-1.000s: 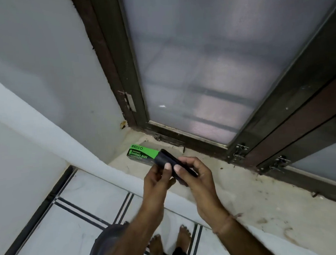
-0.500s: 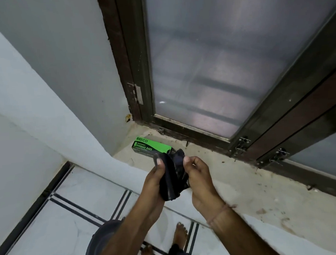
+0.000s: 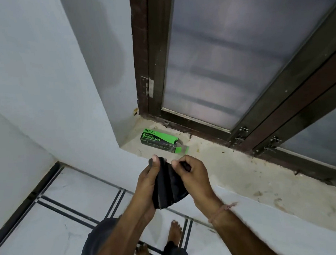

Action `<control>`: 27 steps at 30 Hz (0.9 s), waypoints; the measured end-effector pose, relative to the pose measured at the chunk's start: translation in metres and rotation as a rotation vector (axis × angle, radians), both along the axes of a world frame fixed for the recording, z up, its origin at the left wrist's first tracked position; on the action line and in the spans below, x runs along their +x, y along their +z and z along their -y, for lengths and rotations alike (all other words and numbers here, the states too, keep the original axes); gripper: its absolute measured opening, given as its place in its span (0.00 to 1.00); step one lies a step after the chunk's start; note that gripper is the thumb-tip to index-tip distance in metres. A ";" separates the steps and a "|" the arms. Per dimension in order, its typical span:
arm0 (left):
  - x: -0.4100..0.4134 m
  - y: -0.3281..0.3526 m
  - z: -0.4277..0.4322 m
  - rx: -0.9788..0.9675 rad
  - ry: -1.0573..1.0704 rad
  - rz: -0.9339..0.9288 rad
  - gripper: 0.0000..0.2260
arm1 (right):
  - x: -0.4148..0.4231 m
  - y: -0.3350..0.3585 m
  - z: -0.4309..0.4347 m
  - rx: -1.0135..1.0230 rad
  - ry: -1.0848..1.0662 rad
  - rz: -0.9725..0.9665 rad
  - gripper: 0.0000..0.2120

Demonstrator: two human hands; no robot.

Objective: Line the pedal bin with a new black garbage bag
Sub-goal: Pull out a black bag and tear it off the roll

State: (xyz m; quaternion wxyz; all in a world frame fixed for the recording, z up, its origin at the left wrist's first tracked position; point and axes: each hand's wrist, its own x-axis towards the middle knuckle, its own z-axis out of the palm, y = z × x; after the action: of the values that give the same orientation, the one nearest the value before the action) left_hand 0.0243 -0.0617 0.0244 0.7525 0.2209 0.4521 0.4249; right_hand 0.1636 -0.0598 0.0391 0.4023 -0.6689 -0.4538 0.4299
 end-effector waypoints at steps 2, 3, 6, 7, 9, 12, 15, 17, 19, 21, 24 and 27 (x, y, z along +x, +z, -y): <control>-0.006 0.001 0.004 0.007 -0.002 -0.028 0.32 | -0.003 0.002 0.005 -0.029 -0.077 -0.075 0.11; -0.009 0.003 0.006 0.016 -0.010 -0.037 0.32 | -0.005 0.004 0.007 -0.044 -0.115 -0.145 0.10; -0.018 0.008 0.014 0.031 -0.033 -0.056 0.34 | -0.011 0.010 0.015 -0.066 -0.186 -0.274 0.08; -0.020 0.010 0.016 0.034 -0.035 -0.058 0.34 | -0.012 0.012 0.017 -0.065 -0.163 -0.288 0.09; -0.026 0.013 0.021 0.055 -0.033 -0.062 0.31 | -0.014 0.017 0.024 -0.068 -0.029 -0.285 0.12; -0.034 0.016 0.026 0.090 -0.036 -0.060 0.26 | -0.022 0.020 0.033 -0.067 0.097 -0.139 0.12; -0.039 0.015 0.032 0.082 -0.036 -0.041 0.26 | -0.027 0.018 0.038 -0.060 -0.033 -0.187 0.13; -0.041 0.013 0.035 0.079 -0.036 -0.035 0.26 | -0.026 0.017 0.041 -0.079 -0.116 -0.295 0.12; -0.043 0.013 0.038 0.081 -0.048 -0.027 0.25 | -0.026 0.018 0.045 -0.109 -0.124 -0.359 0.15; -0.045 0.012 0.041 0.080 -0.060 -0.019 0.25 | -0.027 0.020 0.048 -0.114 -0.035 -0.354 0.18; -0.046 0.010 0.043 0.081 -0.080 -0.023 0.27 | -0.030 0.016 0.052 -0.086 -0.001 -0.278 0.17; -0.047 0.009 0.043 0.084 -0.098 -0.029 0.30 | -0.031 0.010 0.050 -0.148 -0.124 -0.309 0.15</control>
State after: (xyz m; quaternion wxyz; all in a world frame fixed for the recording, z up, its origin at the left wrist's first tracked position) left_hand -0.0227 -0.1050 0.0333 0.7558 0.2803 0.4335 0.4029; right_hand 0.1325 -0.1094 0.0495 0.4426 -0.6493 -0.3118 0.5342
